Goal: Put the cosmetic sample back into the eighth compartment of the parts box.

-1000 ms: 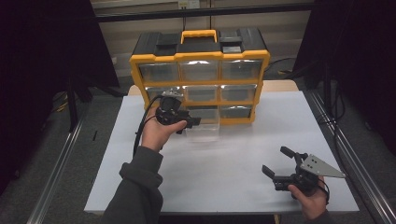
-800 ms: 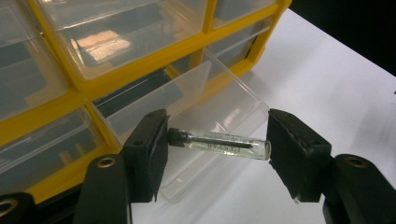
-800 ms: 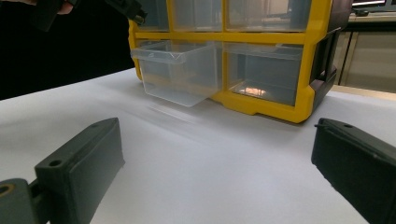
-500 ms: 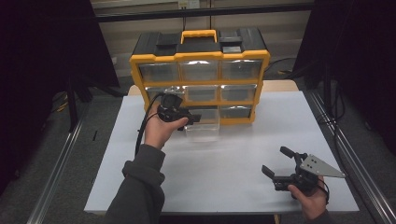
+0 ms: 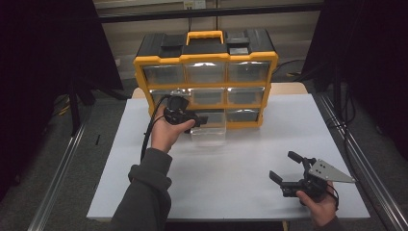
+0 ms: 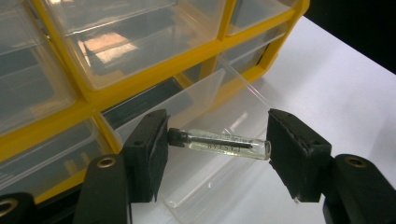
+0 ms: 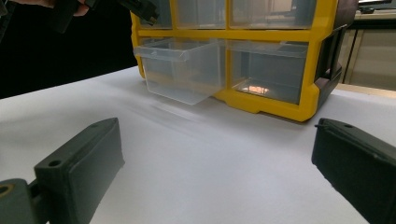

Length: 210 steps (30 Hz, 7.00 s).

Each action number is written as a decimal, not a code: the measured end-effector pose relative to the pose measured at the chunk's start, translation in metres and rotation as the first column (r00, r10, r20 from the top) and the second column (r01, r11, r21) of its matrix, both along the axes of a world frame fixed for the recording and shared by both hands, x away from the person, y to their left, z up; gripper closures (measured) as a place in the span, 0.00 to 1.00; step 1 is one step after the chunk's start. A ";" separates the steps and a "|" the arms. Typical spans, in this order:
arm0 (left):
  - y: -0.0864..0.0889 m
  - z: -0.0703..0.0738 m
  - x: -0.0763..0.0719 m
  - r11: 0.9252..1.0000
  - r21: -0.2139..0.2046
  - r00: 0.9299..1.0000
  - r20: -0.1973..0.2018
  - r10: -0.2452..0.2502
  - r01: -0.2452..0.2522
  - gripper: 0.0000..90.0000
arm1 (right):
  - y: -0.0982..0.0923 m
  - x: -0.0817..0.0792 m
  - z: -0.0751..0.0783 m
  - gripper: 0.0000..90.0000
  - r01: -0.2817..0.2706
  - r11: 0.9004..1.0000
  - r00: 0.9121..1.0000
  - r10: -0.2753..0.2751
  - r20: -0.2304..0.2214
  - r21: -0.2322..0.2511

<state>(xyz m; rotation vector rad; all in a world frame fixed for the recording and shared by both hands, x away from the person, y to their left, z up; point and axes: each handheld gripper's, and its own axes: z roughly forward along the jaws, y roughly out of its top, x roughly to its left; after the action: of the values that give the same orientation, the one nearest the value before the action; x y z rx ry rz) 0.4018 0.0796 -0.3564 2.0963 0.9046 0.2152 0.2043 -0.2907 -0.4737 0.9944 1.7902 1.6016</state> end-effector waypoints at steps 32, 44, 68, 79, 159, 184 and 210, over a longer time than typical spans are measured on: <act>-0.013 -0.012 0.007 0.999 0.028 0.999 0.013 0.046 -0.046 0.44 | -0.001 0.000 0.000 0.01 -0.006 1.000 1.000 0.006 0.001 0.002; -0.016 -0.017 0.007 0.999 0.026 0.999 0.015 0.043 -0.044 0.44 | -0.001 0.000 0.000 0.01 -0.007 1.000 1.000 0.007 0.007 0.001; -0.025 -0.022 0.008 0.997 0.040 0.998 0.015 0.059 -0.060 0.44 | -0.001 0.000 0.001 0.01 -0.005 1.000 1.000 0.005 0.008 0.006; -0.026 -0.026 0.009 0.997 0.049 0.998 0.019 0.064 -0.065 0.44 | -0.001 0.000 0.001 0.01 -0.006 1.000 1.000 0.006 0.007 0.006; 0.090 -0.054 -0.059 0.976 -0.184 0.971 0.185 0.153 -0.119 0.05 | 0.002 0.003 -0.001 0.01 -0.010 1.000 1.000 0.010 0.000 -0.012; 0.120 -0.068 -0.075 0.962 -0.239 0.959 0.215 0.186 -0.133 0.04 | 0.003 0.002 -0.001 0.01 -0.011 1.000 1.000 0.011 0.001 -0.015; 0.150 -0.082 -0.093 0.953 -0.269 0.947 0.246 0.206 -0.137 0.04 | 0.003 0.002 -0.001 0.01 -0.008 1.000 1.000 0.008 -0.001 -0.017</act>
<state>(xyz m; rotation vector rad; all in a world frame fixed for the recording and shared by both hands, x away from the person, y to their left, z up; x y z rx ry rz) 0.3092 0.2298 -0.4386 1.7065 0.8979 0.4473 0.2063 -0.2875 -0.4748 0.9821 1.8075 1.5885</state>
